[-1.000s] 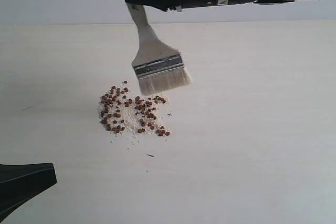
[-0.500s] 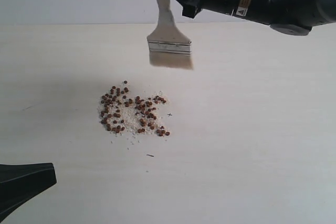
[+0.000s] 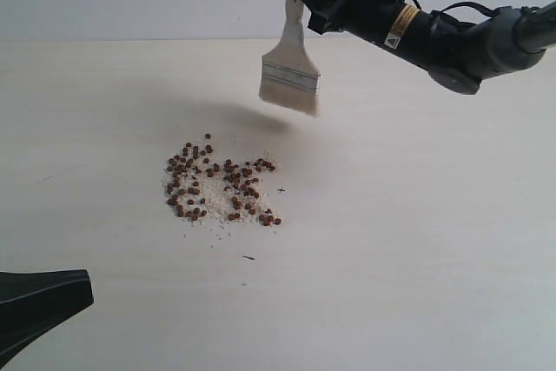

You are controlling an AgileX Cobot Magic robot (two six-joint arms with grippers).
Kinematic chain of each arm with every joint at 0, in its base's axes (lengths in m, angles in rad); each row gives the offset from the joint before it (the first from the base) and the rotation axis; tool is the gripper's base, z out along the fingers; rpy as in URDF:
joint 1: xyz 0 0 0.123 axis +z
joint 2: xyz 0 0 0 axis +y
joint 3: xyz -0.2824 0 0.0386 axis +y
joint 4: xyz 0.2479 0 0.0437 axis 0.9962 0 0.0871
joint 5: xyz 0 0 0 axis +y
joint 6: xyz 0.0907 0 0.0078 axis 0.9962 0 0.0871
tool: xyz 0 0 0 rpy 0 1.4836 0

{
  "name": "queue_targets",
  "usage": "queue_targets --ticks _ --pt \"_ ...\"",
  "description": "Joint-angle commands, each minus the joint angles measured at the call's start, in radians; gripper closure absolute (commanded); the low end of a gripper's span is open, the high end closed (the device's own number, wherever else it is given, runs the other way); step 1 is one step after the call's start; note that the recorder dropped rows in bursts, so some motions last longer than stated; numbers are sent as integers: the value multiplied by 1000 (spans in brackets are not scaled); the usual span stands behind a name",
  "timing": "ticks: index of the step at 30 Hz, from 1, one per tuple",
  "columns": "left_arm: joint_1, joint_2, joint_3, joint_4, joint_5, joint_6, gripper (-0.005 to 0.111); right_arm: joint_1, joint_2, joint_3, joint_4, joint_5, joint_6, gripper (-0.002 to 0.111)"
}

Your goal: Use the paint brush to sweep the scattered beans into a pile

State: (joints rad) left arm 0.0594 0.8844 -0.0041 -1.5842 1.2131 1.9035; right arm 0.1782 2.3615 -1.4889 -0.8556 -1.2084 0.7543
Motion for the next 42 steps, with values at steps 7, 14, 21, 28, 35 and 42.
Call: queue_targets --ticks 7,14,21,28,35,42 --pt "1 -6 4 -4 8 4 107 -4 122 -314 -210 -13 220 108" --pt "1 -6 4 -4 8 4 107 13 215 -458 -258 -13 323 108" --pt "1 -6 4 -4 8 4 107 47 262 -532 -251 -13 358 108" --pt "1 -6 4 -4 8 6 107 87 275 -587 -290 -13 388 108" --pt "1 -6 4 -4 8 6 107 100 279 -595 -327 -13 411 108" --pt "1 -6 4 -4 8 3 107 101 304 -595 -284 -13 416 108"
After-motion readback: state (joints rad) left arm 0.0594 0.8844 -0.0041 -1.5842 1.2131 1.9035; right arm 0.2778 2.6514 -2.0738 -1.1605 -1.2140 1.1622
